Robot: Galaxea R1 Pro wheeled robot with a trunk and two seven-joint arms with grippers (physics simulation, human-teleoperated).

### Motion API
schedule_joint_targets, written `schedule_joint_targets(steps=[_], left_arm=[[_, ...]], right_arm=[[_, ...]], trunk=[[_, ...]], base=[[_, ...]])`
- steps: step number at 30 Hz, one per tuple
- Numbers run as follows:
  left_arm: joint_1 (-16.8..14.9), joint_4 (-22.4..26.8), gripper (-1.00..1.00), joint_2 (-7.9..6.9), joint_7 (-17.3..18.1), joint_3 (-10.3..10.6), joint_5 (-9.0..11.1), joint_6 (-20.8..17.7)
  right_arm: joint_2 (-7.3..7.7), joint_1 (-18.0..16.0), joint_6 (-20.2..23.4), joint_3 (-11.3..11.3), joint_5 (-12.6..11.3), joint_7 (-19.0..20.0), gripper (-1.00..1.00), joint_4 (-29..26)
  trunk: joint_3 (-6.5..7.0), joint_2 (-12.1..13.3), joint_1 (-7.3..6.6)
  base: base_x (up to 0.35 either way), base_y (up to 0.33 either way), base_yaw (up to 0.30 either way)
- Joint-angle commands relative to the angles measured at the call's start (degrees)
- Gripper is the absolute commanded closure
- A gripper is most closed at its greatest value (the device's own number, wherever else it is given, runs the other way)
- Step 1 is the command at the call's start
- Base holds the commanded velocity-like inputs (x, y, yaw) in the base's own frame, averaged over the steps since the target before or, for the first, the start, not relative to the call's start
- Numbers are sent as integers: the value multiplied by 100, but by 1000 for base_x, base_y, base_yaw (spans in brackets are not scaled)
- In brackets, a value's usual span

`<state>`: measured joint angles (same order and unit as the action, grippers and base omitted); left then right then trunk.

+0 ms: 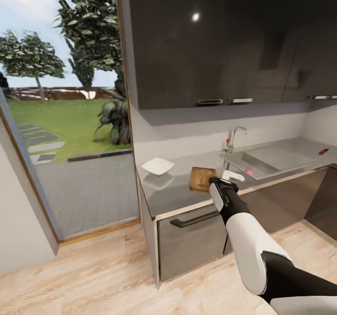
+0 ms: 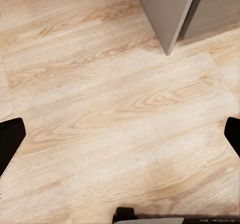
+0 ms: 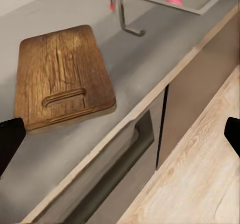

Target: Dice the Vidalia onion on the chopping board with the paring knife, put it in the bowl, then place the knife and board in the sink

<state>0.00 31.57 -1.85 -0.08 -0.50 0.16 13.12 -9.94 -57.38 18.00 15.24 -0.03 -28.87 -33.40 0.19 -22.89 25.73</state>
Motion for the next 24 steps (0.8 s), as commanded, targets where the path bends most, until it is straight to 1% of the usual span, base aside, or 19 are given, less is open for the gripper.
schedule_joint_targets(steps=[1,14,19,24], left_arm=[[1,-2,-100,-2,-1,-2,1,16],[1,-9,-100,-2,-1,-2,-5,16],[1,-21,-100,2,-1,-2,-14,16],[1,-56,-100,2,-1,-2,-23,16]], right_arm=[[-6,-1,28,16,-2,-50,-100,-9],[-6,-1,69,22,6,-149,-100,-8],[-6,-1,67,18,-3,-402,-100,51],[-6,-1,35,21,-16,-437,-100,320]], trunk=[[-2,-3,5],[-2,-3,5],[-2,-3,5],[-2,-3,5]], base=[[288,139,0],[305,123,0],[91,18,0],[8,2,0]])
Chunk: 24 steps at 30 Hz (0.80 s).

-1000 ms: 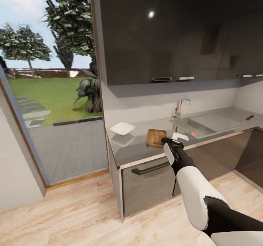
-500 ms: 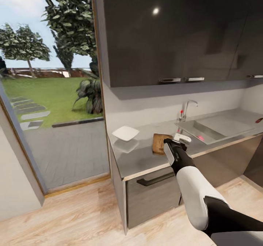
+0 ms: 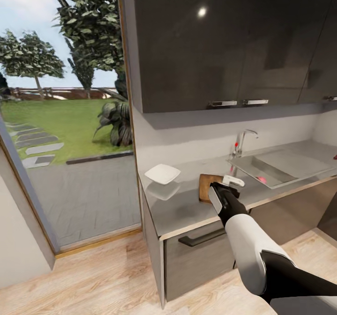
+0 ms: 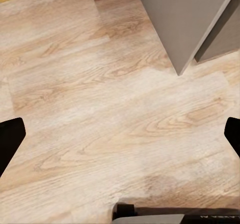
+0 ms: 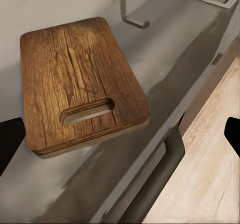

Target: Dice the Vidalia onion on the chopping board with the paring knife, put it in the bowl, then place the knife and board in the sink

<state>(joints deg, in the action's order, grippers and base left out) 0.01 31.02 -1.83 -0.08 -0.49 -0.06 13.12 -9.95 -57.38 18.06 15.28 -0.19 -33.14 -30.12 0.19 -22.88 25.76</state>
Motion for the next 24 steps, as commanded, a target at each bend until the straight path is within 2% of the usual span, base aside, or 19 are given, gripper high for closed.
schedule_joint_targets(steps=[1,6,12,19,22,23,24], left_arm=[[0,-3,-100,0,-1,-4,-1,15],[0,-8,-100,-1,-1,-4,-3,15],[2,-9,-100,-1,-1,-4,-3,15],[-1,-9,-100,-1,-1,-4,-3,15],[1,-9,-100,-1,-1,-4,-3,15],[0,-9,-100,-1,-1,-4,-3,15],[-1,-9,-100,-1,-1,-4,-3,15]], right_arm=[[-5,-1,28,17,-2,-12,-100,9],[-5,-1,62,41,-8,-249,-100,69],[-5,-16,111,40,-24,-855,-100,-62],[-5,-74,475,37,-25,-899,-100,-92],[-5,-223,570,37,-23,-909,-100,-83],[-5,-445,670,42,-18,-912,-100,-36],[-5,-513,749,43,-19,-910,-100,-27]], trunk=[[-2,-4,2],[-2,-4,2],[-2,-4,2],[-2,-4,2],[-2,-4,2],[-2,-4,2],[-2,-4,2]], base=[[2,0,0],[0,0,0],[0,0,0],[0,0,0],[0,0,0],[0,0,0],[0,0,0]])
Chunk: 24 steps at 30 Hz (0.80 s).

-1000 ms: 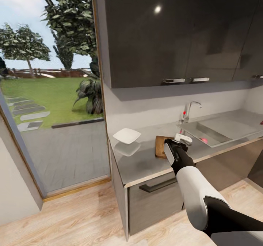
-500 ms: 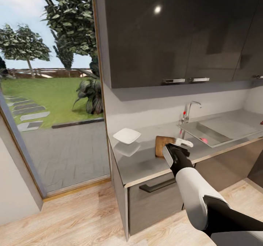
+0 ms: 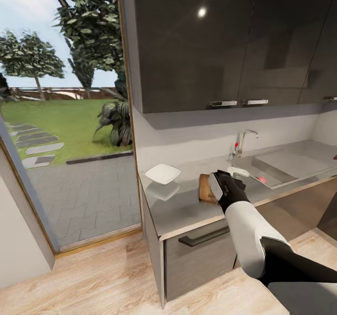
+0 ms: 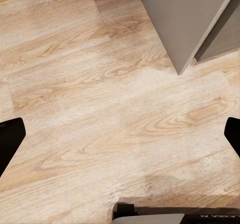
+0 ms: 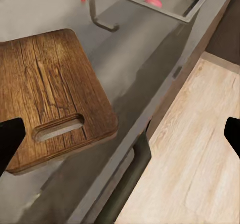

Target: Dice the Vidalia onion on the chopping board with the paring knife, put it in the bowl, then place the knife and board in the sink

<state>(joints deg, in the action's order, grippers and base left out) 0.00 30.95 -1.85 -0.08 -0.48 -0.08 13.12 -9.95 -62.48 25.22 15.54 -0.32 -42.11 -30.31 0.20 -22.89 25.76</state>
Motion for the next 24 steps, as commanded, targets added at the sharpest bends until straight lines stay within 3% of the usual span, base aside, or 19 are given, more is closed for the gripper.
schedule_joint_targets(steps=[1,8,12,13,24], left_arm=[[0,-1,-100,0,-1,-4,-1,15],[0,-1,-100,0,-1,-4,-1,15],[1,-1,-100,0,-1,-4,-1,15],[1,-1,-100,0,-1,-4,-1,15],[0,5,-100,1,-1,4,-1,15]], right_arm=[[-4,-27,79,17,-7,-11,-100,-5],[-4,-120,304,27,-63,0,-100,7],[-4,-123,307,20,-401,1,-100,8],[-4,-121,306,19,-579,1,-100,8],[-4,-115,284,27,-633,7,-100,33]], trunk=[[-3,-2,3],[-3,-2,3],[-3,-2,3],[-3,-2,3],[-53,-2,3]], base=[[0,0,0],[0,0,0],[0,0,0],[0,0,0],[176,0,0]])
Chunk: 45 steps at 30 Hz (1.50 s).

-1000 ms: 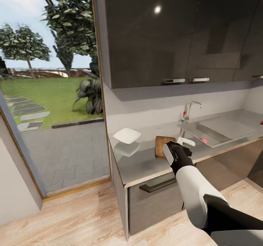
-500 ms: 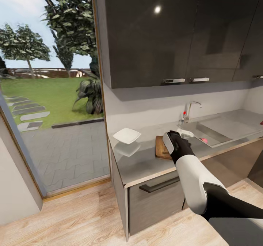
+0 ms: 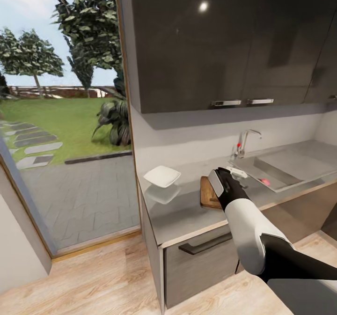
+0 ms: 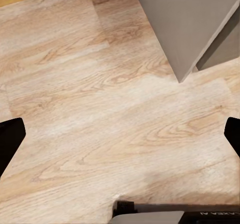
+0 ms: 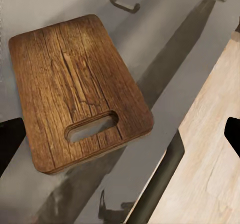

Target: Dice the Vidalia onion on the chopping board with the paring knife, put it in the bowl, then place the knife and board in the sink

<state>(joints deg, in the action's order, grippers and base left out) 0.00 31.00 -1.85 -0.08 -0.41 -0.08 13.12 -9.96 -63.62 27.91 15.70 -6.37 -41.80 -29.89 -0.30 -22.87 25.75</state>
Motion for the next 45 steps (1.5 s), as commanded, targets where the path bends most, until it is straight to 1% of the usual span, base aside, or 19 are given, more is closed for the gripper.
schedule_joint_targets(steps=[1,9,17,20,24,27,45], left_arm=[[1,-1,-100,-3,1,-3,-1,15],[1,-23,-100,0,7,7,-8,15],[1,-71,-100,-2,4,6,-10,15],[3,-75,-100,-1,6,6,-10,15],[1,-80,-100,0,4,6,-10,15],[0,-84,-100,0,0,6,-10,15],[1,-85,-100,0,5,6,-10,15]], right_arm=[[-4,-1,-8,12,-30,-17,-100,-9],[30,-1,-267,12,-28,-4,-100,-5],[36,6,-339,12,-23,-3,-100,-1],[75,8,-343,12,-22,-3,-100,0],[185,15,-346,12,-22,-3,-100,1],[215,16,-347,8,-22,-3,-100,5],[207,32,-347,3,-22,-3,-100,19]], trunk=[[-12,-5,4],[-86,-5,4],[-160,-5,4],[-188,-5,4],[-225,-5,4],[-252,-5,4],[-419,-5,4]], base=[[52,0,0],[15,0,0],[1,0,0],[0,0,0],[0,0,0],[0,0,0],[0,0,0]])
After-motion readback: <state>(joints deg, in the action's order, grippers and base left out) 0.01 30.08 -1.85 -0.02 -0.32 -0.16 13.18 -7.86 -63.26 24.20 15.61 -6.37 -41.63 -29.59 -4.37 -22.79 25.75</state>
